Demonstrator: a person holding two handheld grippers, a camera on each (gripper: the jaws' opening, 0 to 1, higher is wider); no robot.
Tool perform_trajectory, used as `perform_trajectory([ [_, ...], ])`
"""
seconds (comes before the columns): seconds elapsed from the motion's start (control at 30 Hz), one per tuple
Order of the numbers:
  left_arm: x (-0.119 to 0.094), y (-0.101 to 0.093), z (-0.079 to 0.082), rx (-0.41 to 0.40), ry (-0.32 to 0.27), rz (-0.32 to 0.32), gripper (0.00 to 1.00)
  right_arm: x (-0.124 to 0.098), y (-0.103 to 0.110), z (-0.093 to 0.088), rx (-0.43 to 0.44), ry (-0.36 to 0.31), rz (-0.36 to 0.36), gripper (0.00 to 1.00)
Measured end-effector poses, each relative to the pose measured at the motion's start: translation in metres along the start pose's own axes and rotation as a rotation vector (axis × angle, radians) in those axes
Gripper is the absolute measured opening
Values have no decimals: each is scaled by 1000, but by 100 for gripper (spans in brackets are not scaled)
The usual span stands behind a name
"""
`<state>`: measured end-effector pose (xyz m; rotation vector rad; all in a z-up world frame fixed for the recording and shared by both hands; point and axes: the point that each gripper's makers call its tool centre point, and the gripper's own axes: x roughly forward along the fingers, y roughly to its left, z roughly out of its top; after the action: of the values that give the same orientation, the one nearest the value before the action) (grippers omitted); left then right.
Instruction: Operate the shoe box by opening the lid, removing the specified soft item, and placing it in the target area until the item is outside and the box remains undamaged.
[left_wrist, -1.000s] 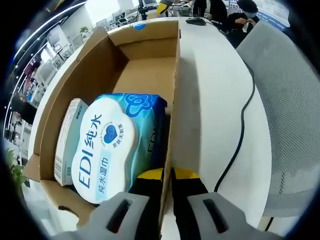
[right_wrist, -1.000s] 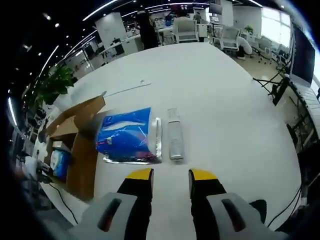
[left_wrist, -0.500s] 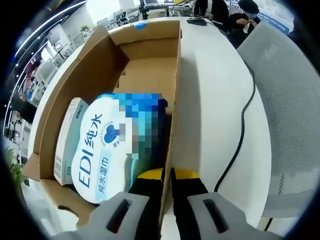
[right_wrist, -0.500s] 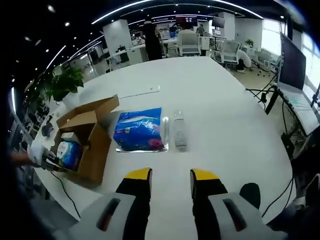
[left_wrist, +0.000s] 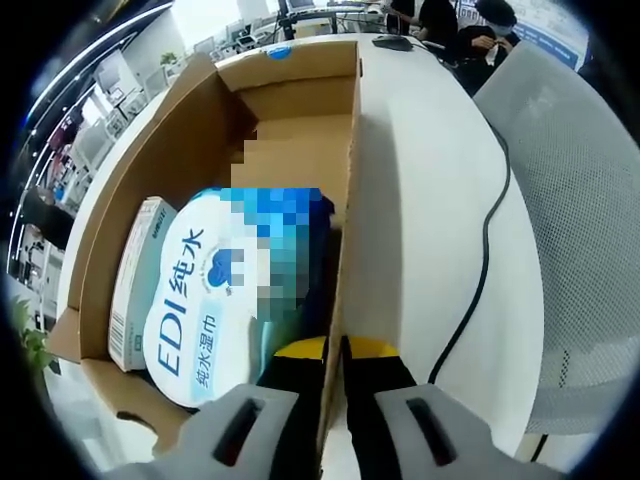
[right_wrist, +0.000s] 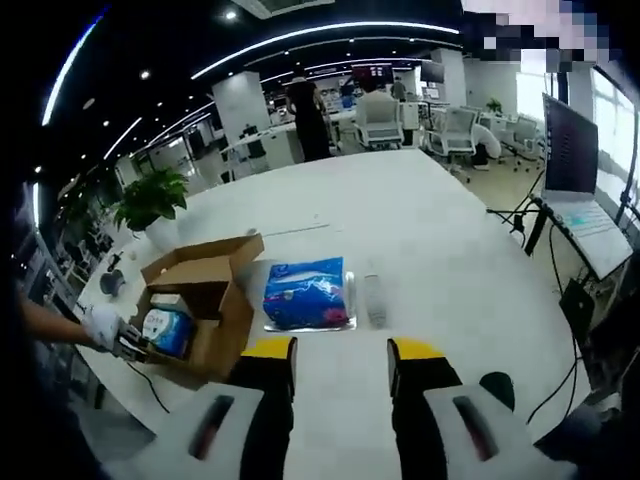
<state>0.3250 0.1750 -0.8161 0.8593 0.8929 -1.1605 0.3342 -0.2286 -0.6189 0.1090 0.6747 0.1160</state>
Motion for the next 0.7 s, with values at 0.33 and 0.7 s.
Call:
perform_trajectory([
  [0.33,0,1,0,4,-1,3,4,-9,43,-4,-127,-8,135,38],
  [0.7,-1,1,0,11,-1,5,4,-13,81,-7,-316,16,166,43],
])
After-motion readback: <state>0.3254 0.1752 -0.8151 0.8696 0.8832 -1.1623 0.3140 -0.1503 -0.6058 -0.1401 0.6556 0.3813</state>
